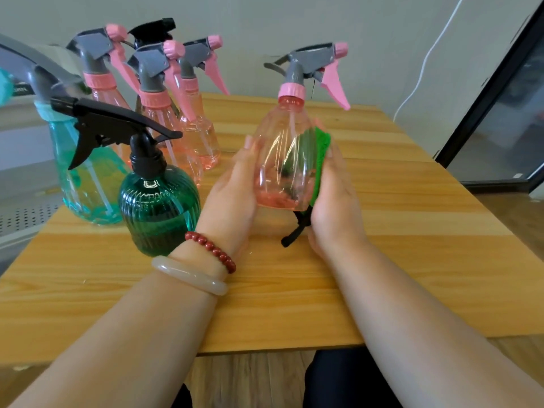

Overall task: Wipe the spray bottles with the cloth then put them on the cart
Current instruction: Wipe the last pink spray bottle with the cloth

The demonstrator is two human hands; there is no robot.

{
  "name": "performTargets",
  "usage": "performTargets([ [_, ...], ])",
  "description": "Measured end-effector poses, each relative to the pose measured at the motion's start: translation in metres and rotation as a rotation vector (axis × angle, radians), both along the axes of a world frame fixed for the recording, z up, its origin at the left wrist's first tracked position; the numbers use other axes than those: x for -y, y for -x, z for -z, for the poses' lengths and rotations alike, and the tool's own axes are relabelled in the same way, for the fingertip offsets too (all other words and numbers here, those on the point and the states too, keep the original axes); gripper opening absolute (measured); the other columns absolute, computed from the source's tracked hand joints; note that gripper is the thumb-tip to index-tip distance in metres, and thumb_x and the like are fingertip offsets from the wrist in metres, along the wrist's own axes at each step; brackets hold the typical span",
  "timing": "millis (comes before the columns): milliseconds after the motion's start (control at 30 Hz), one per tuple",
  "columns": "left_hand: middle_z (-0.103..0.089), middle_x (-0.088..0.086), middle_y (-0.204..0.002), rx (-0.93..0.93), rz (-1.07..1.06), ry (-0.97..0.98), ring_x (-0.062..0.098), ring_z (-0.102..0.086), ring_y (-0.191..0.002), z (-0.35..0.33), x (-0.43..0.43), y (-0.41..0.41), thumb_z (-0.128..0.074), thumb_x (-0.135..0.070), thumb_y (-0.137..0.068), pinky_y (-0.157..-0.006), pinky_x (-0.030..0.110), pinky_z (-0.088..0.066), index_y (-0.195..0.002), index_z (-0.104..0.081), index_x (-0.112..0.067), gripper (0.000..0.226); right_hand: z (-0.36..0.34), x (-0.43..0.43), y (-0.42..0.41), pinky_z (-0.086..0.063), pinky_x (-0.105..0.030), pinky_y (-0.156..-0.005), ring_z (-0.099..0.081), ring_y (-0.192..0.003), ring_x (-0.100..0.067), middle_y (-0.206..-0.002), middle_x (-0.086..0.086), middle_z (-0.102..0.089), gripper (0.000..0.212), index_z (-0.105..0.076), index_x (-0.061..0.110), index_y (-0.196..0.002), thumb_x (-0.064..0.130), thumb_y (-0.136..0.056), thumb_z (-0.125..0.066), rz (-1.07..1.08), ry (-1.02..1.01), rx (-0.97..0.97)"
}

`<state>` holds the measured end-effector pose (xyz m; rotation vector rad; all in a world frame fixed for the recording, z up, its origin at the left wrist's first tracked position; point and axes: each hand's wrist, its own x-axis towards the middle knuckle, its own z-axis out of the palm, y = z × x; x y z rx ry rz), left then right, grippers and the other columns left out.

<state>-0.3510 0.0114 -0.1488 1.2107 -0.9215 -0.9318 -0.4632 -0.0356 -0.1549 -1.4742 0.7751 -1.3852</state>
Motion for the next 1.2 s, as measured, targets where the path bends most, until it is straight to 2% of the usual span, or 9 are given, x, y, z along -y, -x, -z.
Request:
performTargets([
  [167,-0.062,-0.013,-0.134,0.157,-0.186,0.083,0.004,-0.055,-0.124,-0.002,-0.004,0.000,-0.039,-0.052,-0.101,-0.110,0.037,-0.044,-0.136,-0.056,-0.034,0.043,0.002,-0.001,-0.002,-0.035,-0.044,-0.115,-0.045,-0.135,-0.009,-0.145,0.007,-0.051,0.036,-0.049,0.043,-0.130,0.044,-0.095,-0.041,0.033,0.067,-0.024],
  [333,-0.065,-0.005,-0.130,0.032,-0.030,0.138,0.017,-0.061,-0.121,0.001,0.002,-0.005,-0.063,-0.072,-0.074,-0.102,0.050,-0.049,-0.136,-0.055,-0.032,0.075,0.004,-0.006,0.000,-0.033,-0.037,-0.117,-0.040,-0.138,-0.004,-0.147,0.010,-0.044,0.040,-0.039,0.044,-0.134,0.035,-0.096,-0.050,-0.092,0.163,-0.072],
  [500,-0.073,0.006,-0.115,-0.191,0.043,0.142,0.027,-0.069,-0.107,0.002,0.005,-0.012,-0.067,-0.053,-0.083,-0.094,0.051,-0.053,-0.126,-0.064,-0.022,0.053,0.000,-0.011,0.003,-0.038,-0.014,-0.102,-0.043,-0.131,0.007,-0.140,0.019,-0.046,0.053,-0.040,0.037,-0.137,0.019,-0.092,-0.062,-0.213,0.248,-0.132],
  [600,-0.075,0.001,-0.103,-0.108,0.118,0.127,0.021,-0.073,-0.091,0.004,0.002,-0.011,-0.063,-0.043,-0.089,-0.078,0.040,-0.057,-0.125,-0.064,-0.016,0.045,-0.003,-0.004,0.000,-0.053,-0.025,-0.083,-0.065,-0.099,-0.003,-0.109,0.010,-0.067,0.029,-0.062,0.039,-0.112,0.028,-0.086,-0.070,-0.027,0.009,0.117],
  [700,-0.075,-0.004,-0.109,0.002,0.180,0.096,0.014,-0.072,-0.100,0.005,0.000,-0.004,-0.072,-0.047,-0.082,-0.089,0.038,-0.056,-0.124,-0.065,-0.023,0.050,-0.005,0.006,0.006,-0.056,-0.046,-0.084,-0.067,-0.087,-0.019,-0.094,-0.001,-0.071,0.014,-0.069,0.031,-0.096,0.039,-0.084,-0.068,0.084,-0.185,0.252],
  [867,-0.074,0.008,-0.110,-0.186,0.128,0.117,0.028,-0.071,-0.101,0.003,0.003,-0.002,-0.067,-0.047,-0.086,-0.089,0.049,-0.056,-0.124,-0.065,-0.017,0.048,0.001,0.005,0.005,-0.050,-0.052,-0.099,-0.064,-0.112,-0.027,-0.121,-0.006,-0.066,0.030,-0.062,0.036,-0.114,0.032,-0.084,-0.067,-0.143,-0.125,0.172],
  [967,-0.074,0.010,-0.111,-0.357,0.136,0.163,0.027,-0.071,-0.101,-0.001,0.000,-0.006,-0.053,-0.036,-0.096,-0.080,0.043,-0.058,-0.123,-0.064,-0.014,0.036,0.002,0.003,0.002,-0.046,-0.049,-0.104,-0.058,-0.123,-0.028,-0.133,-0.007,-0.060,0.052,-0.055,0.039,-0.124,0.034,-0.077,-0.077,-0.311,-0.082,0.116],
  [1100,-0.073,0.008,-0.106,-0.261,0.211,0.134,0.026,-0.070,-0.093,0.003,0.002,-0.009,-0.054,-0.041,-0.096,-0.089,0.053,-0.056,-0.124,-0.065,-0.014,0.039,-0.004,0.000,0.000,-0.056,-0.041,-0.088,-0.069,-0.098,-0.019,-0.104,0.003,-0.071,0.029,-0.063,0.034,-0.109,0.033,-0.082,-0.074,-0.085,-0.133,0.151],
  [1200,-0.071,0.012,-0.114,-0.173,0.256,0.092,0.031,-0.069,-0.102,0.008,0.005,-0.004,-0.061,-0.044,-0.089,-0.092,0.056,-0.054,-0.130,-0.062,-0.016,0.050,-0.007,0.000,0.006,-0.057,-0.048,-0.087,-0.068,-0.084,-0.017,-0.087,0.005,-0.073,0.010,-0.072,0.034,-0.091,0.041,-0.088,-0.065,0.092,-0.223,0.229],
])
